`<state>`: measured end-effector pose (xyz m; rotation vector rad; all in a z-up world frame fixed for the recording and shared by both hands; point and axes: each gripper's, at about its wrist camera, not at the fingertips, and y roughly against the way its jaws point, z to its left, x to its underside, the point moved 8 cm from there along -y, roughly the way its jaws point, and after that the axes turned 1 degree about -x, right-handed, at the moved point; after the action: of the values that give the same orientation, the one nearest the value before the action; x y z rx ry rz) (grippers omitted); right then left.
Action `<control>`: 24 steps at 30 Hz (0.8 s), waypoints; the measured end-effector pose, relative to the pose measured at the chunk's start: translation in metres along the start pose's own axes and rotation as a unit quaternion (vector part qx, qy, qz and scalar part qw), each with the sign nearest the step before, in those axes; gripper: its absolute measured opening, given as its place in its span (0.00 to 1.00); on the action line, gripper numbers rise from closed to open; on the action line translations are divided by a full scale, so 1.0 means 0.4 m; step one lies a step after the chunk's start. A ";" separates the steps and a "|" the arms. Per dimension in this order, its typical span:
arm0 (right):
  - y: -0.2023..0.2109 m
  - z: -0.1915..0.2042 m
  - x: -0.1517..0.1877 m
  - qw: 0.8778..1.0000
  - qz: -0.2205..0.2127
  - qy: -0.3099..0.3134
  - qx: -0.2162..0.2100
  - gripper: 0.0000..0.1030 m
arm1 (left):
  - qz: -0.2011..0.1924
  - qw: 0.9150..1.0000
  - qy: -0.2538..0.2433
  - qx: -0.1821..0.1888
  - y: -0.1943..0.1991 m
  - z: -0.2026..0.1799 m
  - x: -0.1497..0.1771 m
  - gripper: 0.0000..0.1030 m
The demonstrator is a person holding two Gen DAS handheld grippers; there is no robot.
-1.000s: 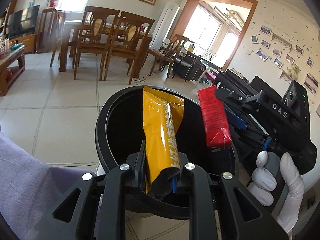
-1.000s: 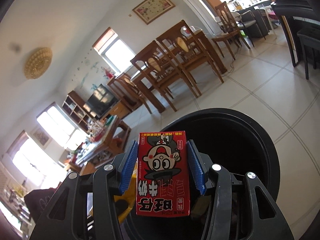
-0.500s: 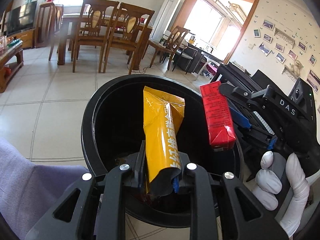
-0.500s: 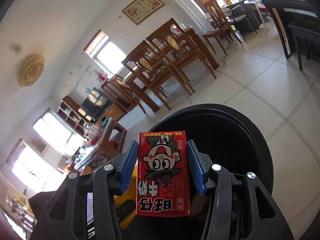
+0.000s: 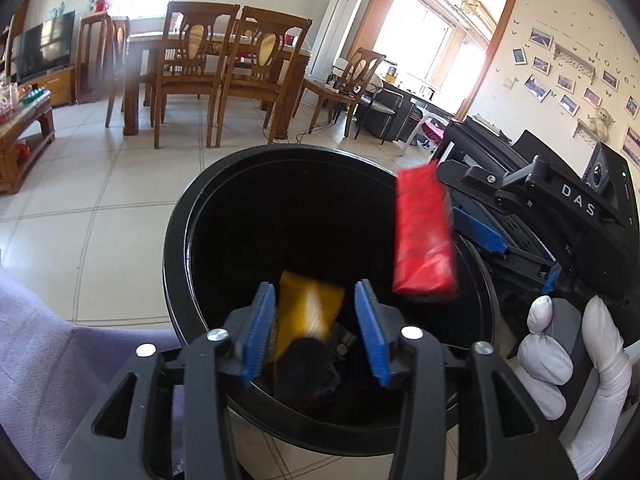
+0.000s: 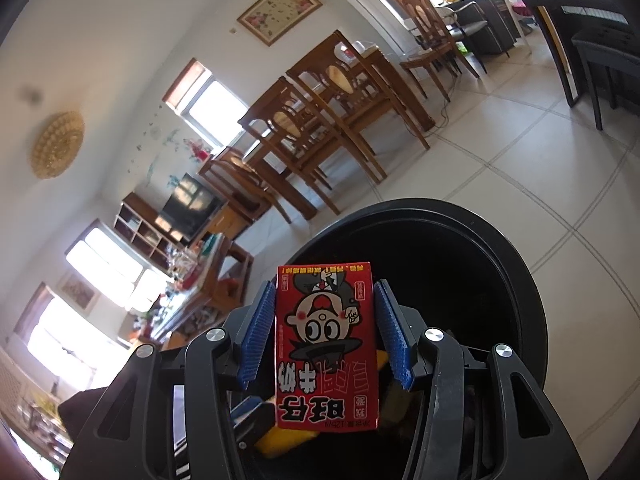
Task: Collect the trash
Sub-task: 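Carry yellow tube and red milk box to the bin and release both, then move both open grippers back over the table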
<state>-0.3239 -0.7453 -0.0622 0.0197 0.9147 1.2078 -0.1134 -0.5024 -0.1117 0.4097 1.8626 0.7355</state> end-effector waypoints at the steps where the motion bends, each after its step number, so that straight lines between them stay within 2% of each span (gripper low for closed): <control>1: -0.002 -0.006 -0.003 1.000 -0.002 -0.004 0.004 0.67 | -0.003 1.000 -0.003 -0.004 0.003 -0.003 -0.001 0.47; 4: 0.001 -0.004 0.001 1.000 -0.007 -0.001 0.008 0.70 | -0.011 1.000 -0.010 -0.009 0.012 -0.008 -0.002 0.54; 12: 0.002 0.023 0.021 1.000 -0.017 0.013 0.003 0.70 | -0.032 0.999 -0.019 -0.013 0.066 -0.006 -0.006 0.54; 14: 0.002 0.037 0.023 1.000 -0.019 0.024 0.000 0.73 | -0.044 0.999 -0.018 -0.015 0.104 0.005 -0.001 0.56; 16: -0.002 0.061 0.032 0.999 -0.020 0.040 -0.001 0.73 | -0.061 0.998 -0.017 -0.025 0.147 0.016 0.006 0.66; 20: -0.022 0.131 0.068 0.996 -0.010 0.083 -0.010 0.74 | -0.085 0.995 -0.015 -0.044 0.248 0.059 0.025 0.67; 24: -0.050 0.214 0.126 0.992 0.011 0.127 -0.025 0.75 | -0.103 0.991 -0.002 -0.080 0.363 0.136 0.055 0.67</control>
<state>-0.2527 -0.6749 -0.0454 -0.1681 1.1082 1.2713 -0.0802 -0.3638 -0.0467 0.1141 1.7956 0.7347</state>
